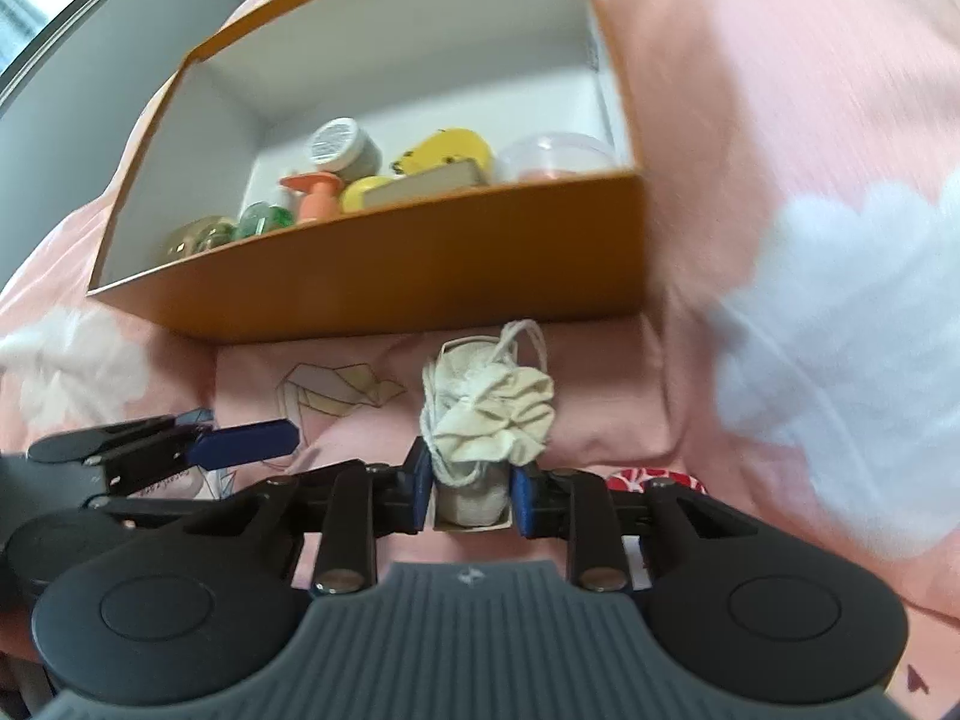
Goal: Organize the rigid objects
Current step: 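Grasp the white paper-tag pouch with the left tool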
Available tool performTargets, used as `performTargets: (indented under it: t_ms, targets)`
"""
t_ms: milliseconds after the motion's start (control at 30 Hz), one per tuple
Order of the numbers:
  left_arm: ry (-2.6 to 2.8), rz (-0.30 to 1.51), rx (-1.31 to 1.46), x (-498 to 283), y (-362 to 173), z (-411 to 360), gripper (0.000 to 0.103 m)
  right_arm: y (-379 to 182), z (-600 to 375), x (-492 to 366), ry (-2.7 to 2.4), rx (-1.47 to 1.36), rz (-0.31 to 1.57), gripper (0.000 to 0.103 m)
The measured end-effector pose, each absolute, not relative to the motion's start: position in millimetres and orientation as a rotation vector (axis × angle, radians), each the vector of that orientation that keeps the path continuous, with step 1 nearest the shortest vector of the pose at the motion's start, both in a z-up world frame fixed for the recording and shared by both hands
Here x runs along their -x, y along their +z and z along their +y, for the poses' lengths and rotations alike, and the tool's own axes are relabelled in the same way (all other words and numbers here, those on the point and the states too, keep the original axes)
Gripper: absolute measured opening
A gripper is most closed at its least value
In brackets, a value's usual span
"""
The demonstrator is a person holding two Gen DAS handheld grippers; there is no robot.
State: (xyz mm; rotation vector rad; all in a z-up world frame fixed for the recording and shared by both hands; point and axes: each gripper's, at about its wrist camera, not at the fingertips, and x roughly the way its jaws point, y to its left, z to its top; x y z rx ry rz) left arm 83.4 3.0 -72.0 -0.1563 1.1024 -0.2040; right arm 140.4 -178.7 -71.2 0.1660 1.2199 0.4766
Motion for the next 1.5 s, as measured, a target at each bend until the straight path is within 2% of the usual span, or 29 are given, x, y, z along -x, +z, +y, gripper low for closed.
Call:
performTargets:
  t_ms: [233,300,367,633,933,1067,1233,1500]
  targets:
    - [-0.112,1.088,0.208,-77,-62,28,0.063,-64,-161,-132,0.499,-0.055,1.187,0.025]
    - [-0.118,1.069,0.237,-76,-56,32,0.058,-63,-150,-127,0.517,0.014,1.172,0.025]
    - [-0.15,1.047,0.272,-75,-52,31,0.057,-64,-141,-123,0.546,0.063,1.154,0.028]
    - [-0.197,1.059,0.375,-75,-57,33,0.058,-65,-145,-122,0.612,-0.013,1.158,0.033]
    - [-0.24,1.095,0.477,-82,-69,28,0.062,-70,-141,-119,0.643,0.008,1.16,0.044]
    - [-0.249,1.085,0.482,-79,-65,27,0.062,-72,-145,-119,0.637,0.003,1.176,0.044]
    - [-0.301,1.054,0.502,-77,-56,25,0.068,-73,-147,-119,0.634,-0.017,1.189,0.044]
    - [-0.313,1.141,0.511,-88,-75,13,0.068,-72,-142,-116,0.691,-0.026,1.182,0.043]
